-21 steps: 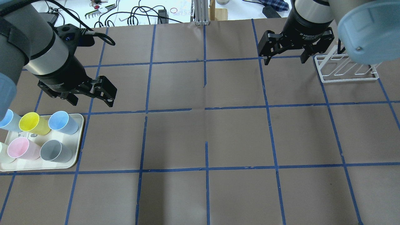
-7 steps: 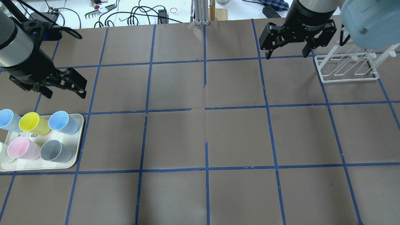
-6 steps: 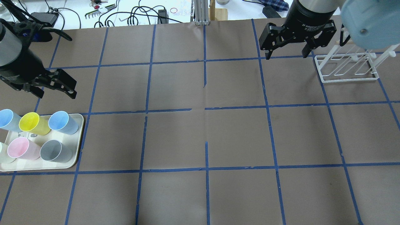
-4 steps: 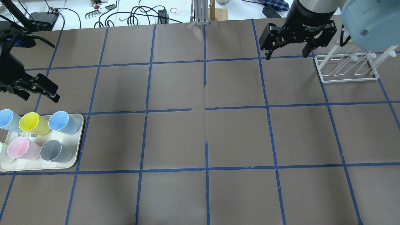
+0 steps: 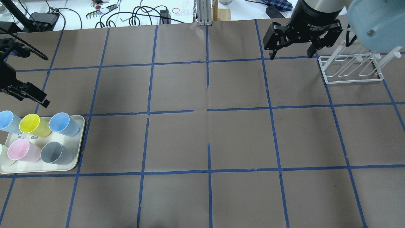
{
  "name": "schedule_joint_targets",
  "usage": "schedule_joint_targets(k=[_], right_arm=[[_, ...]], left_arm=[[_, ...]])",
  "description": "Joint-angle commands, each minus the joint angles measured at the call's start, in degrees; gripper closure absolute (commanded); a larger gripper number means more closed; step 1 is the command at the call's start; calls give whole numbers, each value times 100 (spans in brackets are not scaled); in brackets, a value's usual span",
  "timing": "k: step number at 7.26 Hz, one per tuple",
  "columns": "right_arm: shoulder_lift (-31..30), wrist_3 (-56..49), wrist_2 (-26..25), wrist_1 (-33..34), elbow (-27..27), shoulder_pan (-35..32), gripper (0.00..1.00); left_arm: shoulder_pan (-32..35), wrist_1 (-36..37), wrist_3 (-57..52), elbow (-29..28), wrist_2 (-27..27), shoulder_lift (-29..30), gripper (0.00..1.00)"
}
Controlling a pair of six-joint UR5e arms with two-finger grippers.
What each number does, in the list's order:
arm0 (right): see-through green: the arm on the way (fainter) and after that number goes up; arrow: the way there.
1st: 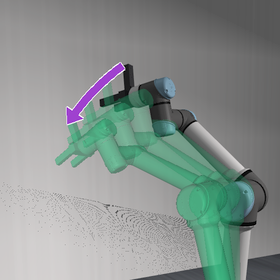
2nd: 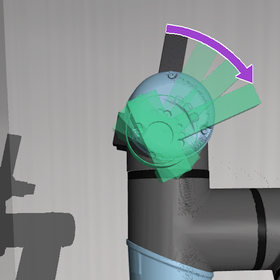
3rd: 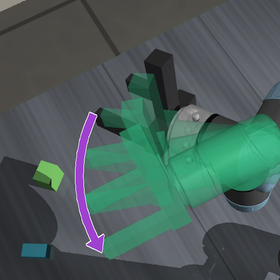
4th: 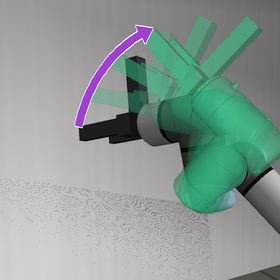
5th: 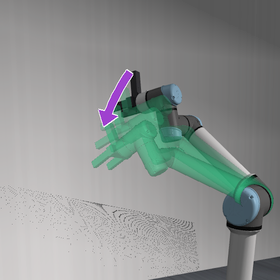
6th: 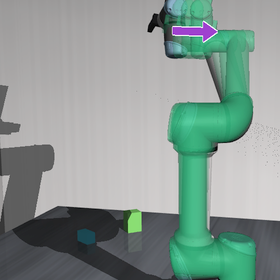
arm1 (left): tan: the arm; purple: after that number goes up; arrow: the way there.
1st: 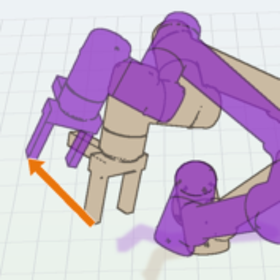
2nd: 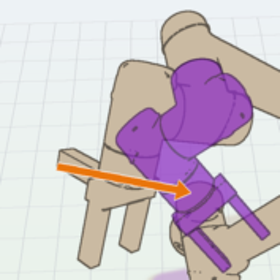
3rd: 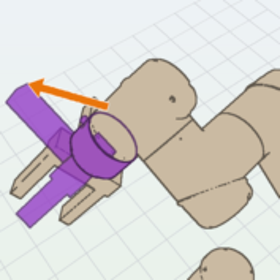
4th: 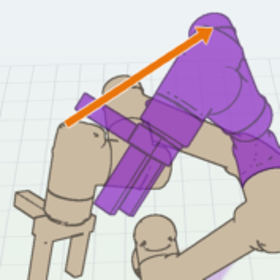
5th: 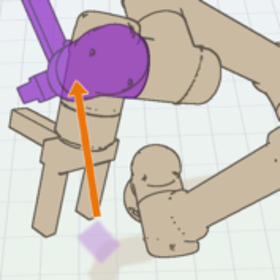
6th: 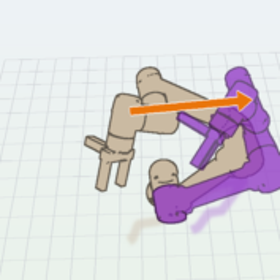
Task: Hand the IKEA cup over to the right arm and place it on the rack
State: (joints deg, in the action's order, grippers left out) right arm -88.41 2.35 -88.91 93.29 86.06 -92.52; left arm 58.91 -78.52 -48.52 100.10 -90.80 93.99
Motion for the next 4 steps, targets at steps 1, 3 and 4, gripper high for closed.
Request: schedule_joint_targets(k=[1, 3, 4], right_arm=[[-1, -32, -12, -4, -10, -3, 0], [-70, -32, -12, -13, -10, -20, 0], [-80, -32, -12, -22, -10, -21, 0]], left_arm=[[-256, 588, -532, 236, 1, 364, 5], [-266, 1643, -658, 754, -8, 532, 13], [-274, 1664, -685, 835, -8, 593, 13]])
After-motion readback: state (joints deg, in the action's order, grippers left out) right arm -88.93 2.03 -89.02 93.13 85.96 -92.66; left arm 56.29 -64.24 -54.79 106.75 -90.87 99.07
